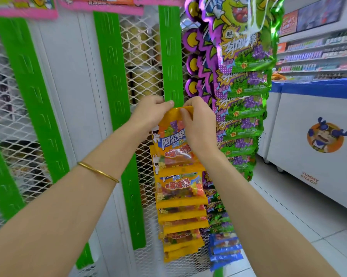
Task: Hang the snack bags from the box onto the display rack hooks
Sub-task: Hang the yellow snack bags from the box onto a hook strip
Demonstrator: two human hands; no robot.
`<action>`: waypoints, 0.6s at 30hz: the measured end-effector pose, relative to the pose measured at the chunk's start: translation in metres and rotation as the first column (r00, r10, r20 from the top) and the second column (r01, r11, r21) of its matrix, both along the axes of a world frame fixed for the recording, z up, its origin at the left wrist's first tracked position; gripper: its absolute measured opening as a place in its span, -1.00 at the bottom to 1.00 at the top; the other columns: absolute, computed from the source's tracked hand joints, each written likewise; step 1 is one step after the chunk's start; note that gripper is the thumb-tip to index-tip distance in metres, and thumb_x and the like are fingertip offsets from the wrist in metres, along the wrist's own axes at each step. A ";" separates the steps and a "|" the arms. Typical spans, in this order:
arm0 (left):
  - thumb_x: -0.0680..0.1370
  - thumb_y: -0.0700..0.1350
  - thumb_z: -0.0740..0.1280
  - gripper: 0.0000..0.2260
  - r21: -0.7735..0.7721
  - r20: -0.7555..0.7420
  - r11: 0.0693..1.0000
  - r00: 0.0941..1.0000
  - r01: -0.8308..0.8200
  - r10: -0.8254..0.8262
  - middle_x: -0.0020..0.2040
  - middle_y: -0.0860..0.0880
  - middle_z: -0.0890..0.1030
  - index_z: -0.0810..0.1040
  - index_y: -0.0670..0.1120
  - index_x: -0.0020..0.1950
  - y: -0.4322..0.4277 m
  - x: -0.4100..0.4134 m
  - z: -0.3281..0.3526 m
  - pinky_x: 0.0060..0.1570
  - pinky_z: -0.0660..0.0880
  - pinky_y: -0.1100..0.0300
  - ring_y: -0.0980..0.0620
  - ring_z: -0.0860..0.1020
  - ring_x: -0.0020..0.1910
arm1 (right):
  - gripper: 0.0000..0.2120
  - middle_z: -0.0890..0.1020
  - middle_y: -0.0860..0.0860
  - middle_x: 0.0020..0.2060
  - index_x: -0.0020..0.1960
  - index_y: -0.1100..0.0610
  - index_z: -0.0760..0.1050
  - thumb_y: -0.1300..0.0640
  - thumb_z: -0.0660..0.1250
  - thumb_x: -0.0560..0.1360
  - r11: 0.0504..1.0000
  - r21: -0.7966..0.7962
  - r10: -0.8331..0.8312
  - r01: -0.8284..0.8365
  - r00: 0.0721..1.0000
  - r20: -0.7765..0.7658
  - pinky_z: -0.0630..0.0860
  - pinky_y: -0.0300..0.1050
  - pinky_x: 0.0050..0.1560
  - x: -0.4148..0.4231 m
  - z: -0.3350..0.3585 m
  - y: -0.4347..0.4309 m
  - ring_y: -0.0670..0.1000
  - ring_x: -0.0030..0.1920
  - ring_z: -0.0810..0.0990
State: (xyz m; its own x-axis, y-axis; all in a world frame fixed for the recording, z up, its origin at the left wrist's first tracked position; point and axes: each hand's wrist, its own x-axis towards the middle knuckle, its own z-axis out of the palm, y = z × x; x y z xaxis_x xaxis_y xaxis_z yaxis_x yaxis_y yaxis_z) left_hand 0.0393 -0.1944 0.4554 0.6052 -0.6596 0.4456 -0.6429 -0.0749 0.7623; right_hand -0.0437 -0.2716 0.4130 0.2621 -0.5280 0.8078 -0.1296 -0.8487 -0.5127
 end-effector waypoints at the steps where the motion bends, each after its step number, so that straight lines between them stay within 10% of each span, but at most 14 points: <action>1: 0.57 0.00 0.26 -0.65 -0.004 -0.010 1.000 1.000 -0.003 0.003 -0.11 -0.20 0.55 0.56 -0.31 0.01 0.000 0.000 0.000 -0.24 0.35 0.19 -0.02 0.49 -0.16 | -0.90 0.55 0.08 -0.08 0.03 0.21 0.45 0.20 0.22 0.56 1.000 0.003 -0.004 0.004 1.000 -0.006 0.42 -0.01 -0.11 0.000 -0.001 0.001 0.07 -0.11 0.48; 13: 0.57 0.02 0.26 -0.66 -0.008 -0.062 0.999 0.998 0.031 -0.031 0.14 -0.08 0.59 0.53 -0.18 0.21 0.008 0.002 -0.011 0.16 0.45 0.08 0.00 0.55 0.07 | -0.93 0.54 0.06 -0.14 -0.03 0.18 0.43 0.18 0.23 0.57 0.999 0.043 0.026 -0.022 0.996 -0.087 0.46 0.04 -0.15 -0.006 -0.026 0.000 0.07 -0.16 0.49; 18: 0.56 -0.12 0.31 -0.76 -0.032 0.018 0.998 0.998 0.053 -0.053 0.05 -0.03 0.58 0.52 -0.15 0.20 0.013 0.006 -0.026 -0.14 0.42 0.38 0.09 0.54 -0.03 | -0.88 0.55 0.07 -0.09 0.07 0.18 0.42 0.14 0.23 0.57 0.998 0.058 0.030 -0.024 0.993 -0.113 0.48 0.12 -0.10 -0.009 -0.029 0.003 0.08 -0.11 0.51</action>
